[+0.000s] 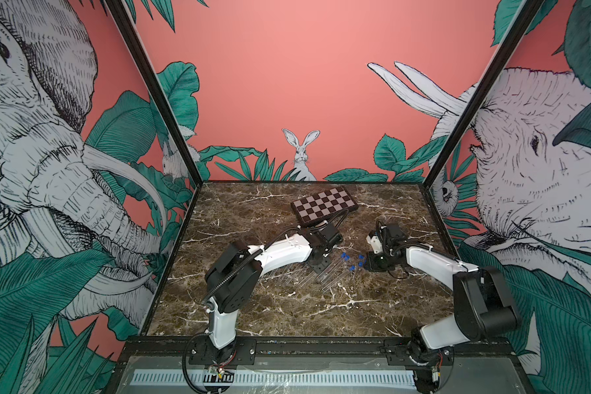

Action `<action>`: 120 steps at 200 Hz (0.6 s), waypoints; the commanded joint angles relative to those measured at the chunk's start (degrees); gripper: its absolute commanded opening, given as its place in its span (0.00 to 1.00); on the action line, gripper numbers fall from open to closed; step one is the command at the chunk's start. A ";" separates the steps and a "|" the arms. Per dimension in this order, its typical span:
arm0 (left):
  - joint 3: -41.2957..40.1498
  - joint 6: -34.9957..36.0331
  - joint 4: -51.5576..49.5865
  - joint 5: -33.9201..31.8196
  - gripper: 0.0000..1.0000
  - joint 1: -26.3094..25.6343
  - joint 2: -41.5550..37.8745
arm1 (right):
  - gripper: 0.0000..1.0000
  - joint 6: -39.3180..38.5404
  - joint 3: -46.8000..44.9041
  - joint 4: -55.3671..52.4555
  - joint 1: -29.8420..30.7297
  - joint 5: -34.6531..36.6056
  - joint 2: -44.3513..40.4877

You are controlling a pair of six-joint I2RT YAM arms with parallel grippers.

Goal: Remove stoppers from test tubes
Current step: Place the stopper at the center of the board.

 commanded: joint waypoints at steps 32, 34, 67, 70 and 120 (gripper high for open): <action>0.99 -1.73 1.54 4.50 0.42 0.04 -2.31 | 0.10 1.27 0.67 1.06 -0.22 0.07 1.00; 1.10 -1.72 1.55 4.61 0.42 0.04 -2.33 | 0.11 1.24 0.63 1.08 -0.19 0.07 0.98; 2.09 -1.94 1.66 5.41 0.42 -0.23 -1.22 | 0.18 1.70 0.24 1.61 -0.21 0.06 0.87; 2.16 -2.02 1.64 5.43 0.41 -0.30 -1.11 | 0.18 1.70 0.23 1.75 -0.22 0.14 0.85; 4.00 -2.81 1.85 6.10 0.41 -1.03 1.16 | 0.27 2.00 -0.55 2.58 -0.25 0.15 0.07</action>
